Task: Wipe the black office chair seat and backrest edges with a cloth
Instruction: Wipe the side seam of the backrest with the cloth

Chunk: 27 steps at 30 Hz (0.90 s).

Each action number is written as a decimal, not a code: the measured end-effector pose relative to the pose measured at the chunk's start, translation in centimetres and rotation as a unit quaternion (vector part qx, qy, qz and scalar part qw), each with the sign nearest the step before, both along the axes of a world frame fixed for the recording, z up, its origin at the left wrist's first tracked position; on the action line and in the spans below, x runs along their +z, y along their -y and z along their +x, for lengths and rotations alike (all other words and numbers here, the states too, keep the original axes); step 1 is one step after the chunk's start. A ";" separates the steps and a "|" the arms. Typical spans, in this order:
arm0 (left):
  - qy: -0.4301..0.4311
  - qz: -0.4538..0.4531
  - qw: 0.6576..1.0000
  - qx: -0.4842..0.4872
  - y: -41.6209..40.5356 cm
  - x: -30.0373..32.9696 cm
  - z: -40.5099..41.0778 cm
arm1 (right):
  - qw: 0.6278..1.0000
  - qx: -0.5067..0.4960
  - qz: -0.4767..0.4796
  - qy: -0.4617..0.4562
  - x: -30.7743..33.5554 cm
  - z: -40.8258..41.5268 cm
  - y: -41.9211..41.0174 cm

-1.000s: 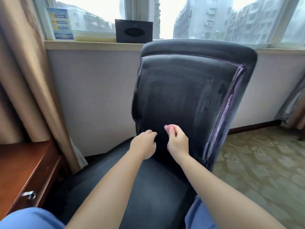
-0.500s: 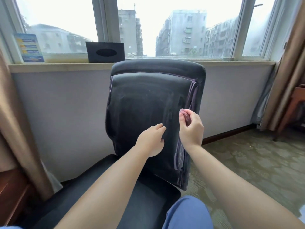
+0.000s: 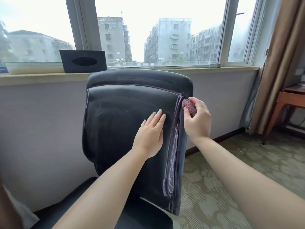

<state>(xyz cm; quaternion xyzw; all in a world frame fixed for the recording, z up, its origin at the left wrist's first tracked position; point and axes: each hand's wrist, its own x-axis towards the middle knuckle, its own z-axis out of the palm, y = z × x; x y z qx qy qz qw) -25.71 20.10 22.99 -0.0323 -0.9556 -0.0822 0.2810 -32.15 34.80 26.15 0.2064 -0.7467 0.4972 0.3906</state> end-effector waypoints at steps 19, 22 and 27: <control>-0.161 -0.044 0.985 -0.043 1.2 0.0 -6.4 | 0.973 -0.108 0.180 -0.096 2.4 -2.4 1.8; -0.157 -0.055 0.985 -0.048 1.3 0.0 -6.1 | 0.965 -0.100 0.218 -0.108 1.6 -1.8 1.5; -0.109 -0.064 0.990 -0.057 2.0 0.8 -5.4 | 0.946 -0.099 0.280 -0.126 1.6 -1.2 0.4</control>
